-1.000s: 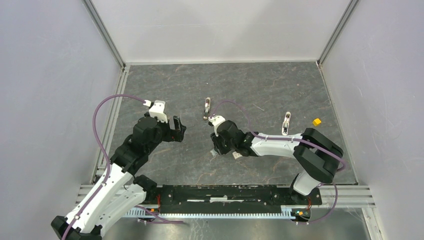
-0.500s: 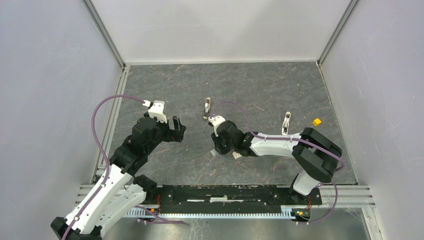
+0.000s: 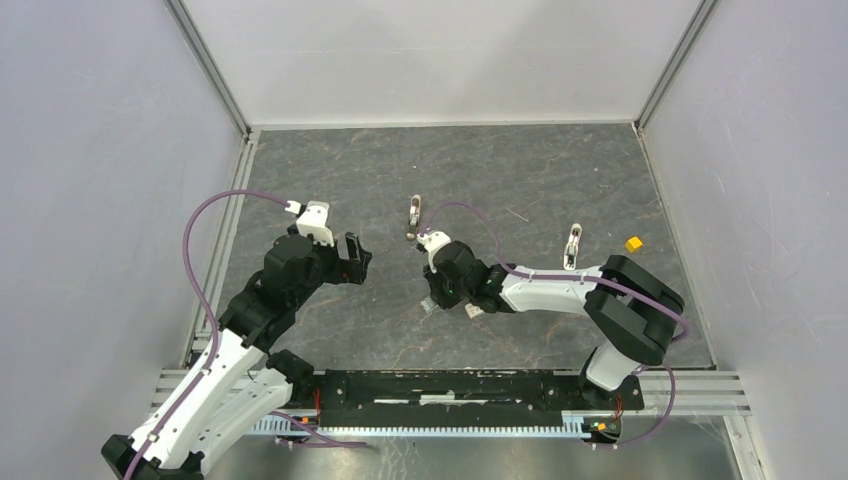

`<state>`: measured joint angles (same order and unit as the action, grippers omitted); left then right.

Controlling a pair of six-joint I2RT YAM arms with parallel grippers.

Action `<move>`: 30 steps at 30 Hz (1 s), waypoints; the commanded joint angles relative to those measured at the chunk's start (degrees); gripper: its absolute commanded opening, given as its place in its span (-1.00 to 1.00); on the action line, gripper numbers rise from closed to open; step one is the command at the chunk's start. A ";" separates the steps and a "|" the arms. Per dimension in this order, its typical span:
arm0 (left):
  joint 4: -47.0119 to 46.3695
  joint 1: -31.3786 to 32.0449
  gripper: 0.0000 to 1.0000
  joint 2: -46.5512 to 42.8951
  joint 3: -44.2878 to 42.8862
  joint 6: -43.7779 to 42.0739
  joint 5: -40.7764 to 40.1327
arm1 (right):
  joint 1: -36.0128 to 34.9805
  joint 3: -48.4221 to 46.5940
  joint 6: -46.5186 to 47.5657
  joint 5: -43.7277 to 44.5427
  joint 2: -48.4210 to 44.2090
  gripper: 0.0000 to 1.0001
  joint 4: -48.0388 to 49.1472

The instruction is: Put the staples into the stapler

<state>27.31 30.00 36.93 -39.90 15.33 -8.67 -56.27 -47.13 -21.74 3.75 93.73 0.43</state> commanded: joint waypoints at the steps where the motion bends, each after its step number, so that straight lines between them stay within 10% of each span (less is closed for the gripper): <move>1: -2.18 -0.20 0.96 -0.75 0.27 -2.10 0.60 | -0.33 0.25 -0.59 0.90 -1.56 -0.64 2.56; 30: -2.47 -0.19 0.96 -0.73 0.28 -2.50 0.50 | 0.08 0.40 0.59 1.25 -1.36 -0.49 1.04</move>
<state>27.29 30.00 36.69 -39.88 14.92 -8.67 -56.23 -46.65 -22.06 3.73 92.12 1.39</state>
